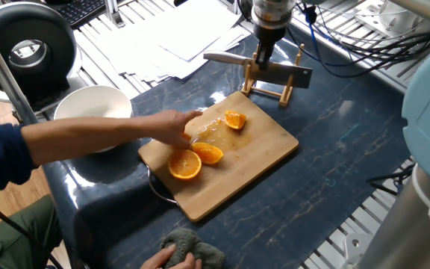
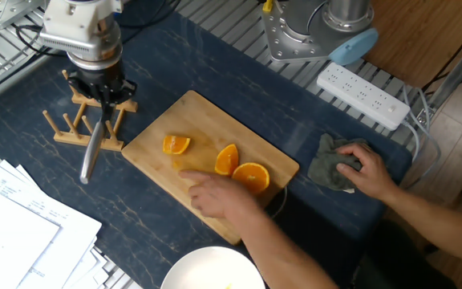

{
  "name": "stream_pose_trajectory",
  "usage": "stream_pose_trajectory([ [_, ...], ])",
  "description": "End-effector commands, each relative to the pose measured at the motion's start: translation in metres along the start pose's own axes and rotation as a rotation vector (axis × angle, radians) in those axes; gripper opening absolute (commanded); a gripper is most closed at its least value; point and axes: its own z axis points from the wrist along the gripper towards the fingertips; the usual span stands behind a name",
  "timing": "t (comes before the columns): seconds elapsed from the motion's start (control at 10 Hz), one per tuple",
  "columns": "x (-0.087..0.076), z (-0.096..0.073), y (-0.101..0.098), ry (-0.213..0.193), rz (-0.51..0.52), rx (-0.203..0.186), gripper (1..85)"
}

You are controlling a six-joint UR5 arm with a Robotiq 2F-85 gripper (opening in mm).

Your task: Chop the orange

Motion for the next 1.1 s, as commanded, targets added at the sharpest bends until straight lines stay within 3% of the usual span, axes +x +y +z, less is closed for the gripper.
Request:
stream_pose_trajectory([
  [0.0, 0.003, 0.012, -0.001, -0.03, -0.03, -0.016, 16.0],
  [0.3, 0.001, 0.018, 0.005, -0.048, -0.049, -0.041, 27.3],
  [0.5, 0.002, 0.019, 0.009, -0.042, -0.059, -0.057, 42.0],
  [0.7, 0.005, 0.019, 0.006, -0.033, -0.072, -0.051, 51.7],
  [1.0, 0.015, 0.016, 0.001, -0.011, -0.093, -0.037, 58.7],
])
